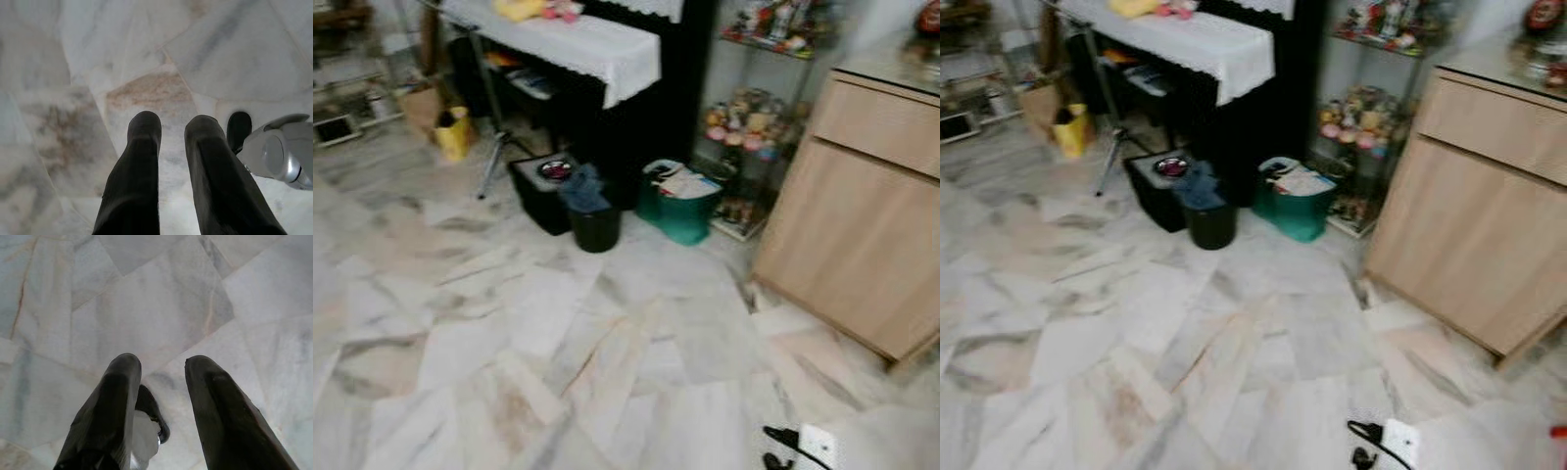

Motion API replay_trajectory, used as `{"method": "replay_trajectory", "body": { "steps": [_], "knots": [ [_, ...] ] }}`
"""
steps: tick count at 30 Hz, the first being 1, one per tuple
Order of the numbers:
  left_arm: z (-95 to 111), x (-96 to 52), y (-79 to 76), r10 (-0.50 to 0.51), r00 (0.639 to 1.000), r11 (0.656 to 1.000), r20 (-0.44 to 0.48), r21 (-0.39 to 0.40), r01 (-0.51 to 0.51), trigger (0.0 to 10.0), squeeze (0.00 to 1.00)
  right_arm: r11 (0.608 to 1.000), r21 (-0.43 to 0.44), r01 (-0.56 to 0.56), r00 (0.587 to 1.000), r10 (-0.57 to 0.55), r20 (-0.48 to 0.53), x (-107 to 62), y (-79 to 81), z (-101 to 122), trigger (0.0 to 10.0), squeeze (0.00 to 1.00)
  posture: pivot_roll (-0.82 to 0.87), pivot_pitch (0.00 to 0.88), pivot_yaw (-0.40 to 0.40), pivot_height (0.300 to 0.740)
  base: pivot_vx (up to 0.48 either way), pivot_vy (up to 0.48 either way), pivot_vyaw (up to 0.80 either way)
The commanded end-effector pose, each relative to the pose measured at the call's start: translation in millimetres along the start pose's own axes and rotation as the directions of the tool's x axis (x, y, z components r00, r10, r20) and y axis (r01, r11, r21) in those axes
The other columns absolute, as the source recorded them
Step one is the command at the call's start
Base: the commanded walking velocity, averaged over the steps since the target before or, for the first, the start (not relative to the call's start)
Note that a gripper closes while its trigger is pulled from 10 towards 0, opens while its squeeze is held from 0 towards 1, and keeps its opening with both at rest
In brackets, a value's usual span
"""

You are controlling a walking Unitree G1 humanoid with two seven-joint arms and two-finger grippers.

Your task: Hang keys on a hook

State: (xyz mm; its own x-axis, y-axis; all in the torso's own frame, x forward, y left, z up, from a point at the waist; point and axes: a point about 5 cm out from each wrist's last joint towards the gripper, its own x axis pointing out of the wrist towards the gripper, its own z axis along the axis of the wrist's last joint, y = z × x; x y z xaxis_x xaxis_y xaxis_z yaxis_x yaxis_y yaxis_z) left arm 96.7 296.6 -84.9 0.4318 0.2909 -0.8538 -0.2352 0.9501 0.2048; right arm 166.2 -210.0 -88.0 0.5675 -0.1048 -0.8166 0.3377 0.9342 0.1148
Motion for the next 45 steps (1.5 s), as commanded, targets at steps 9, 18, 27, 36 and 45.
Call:
{"method": "replay_trajectory", "body": {
  "steps": [9, 18, 27, 36, 45],
  "knots": [
    [-16.9, -3.8, -0.1, -0.010, 0.999, 1.000, -0.038, 0.022, 0.011, 10.0, 0.00, 0.997, 0.062, 0.051, 0.999, -0.052, 0.015, -2.1, -13.6, -0.1, 10.0, 0.00, 0.05, 0.000, 0.010, 0.740, 0.000, 0.000, -0.78],
    [-25.7, -6.2, 0.5, 0.012, 0.999, 1.000, -0.046, -0.028, -0.013, 10.0, 0.00, 0.964, 0.198, 0.175, 0.983, -0.182, 0.015, -7.6, -44.5, 1.9, 10.0, 0.00, 0.05, 0.000, 0.000, 0.740, 0.000, -0.154, -0.78],
    [-31.3, -7.7, 0.7, 0.018, 0.998, 0.999, -0.059, -0.031, -0.020, 10.0, 0.00, 0.966, 0.196, 0.168, 0.983, -0.180, 0.042, -7.7, -46.3, 6.9, 10.0, 0.00, 0.05, 0.000, -0.006, 0.740, 0.000, 0.000, -0.78],
    [-34.6, -8.7, 0.5, 0.019, 0.998, 0.999, -0.063, -0.025, -0.020, 10.0, 0.00, 0.962, 0.213, 0.169, 0.983, -0.181, 0.036, -7.4, -43.3, 3.9, 10.0, 0.00, 0.07, 0.000, -0.010, 0.740, 0.000, 0.000, -0.78],
    [-35.8, -9.1, 0.8, 0.026, 0.998, 0.999, -0.063, -0.036, -0.028, 10.0, 0.00, 0.956, 0.237, 0.172, 0.981, -0.188, 0.047, -6.5, -39.9, 5.4, 10.0, 0.00, 0.07, 0.000, -0.014, 0.740, 0.000, 0.000, -0.77]
  ]
}}
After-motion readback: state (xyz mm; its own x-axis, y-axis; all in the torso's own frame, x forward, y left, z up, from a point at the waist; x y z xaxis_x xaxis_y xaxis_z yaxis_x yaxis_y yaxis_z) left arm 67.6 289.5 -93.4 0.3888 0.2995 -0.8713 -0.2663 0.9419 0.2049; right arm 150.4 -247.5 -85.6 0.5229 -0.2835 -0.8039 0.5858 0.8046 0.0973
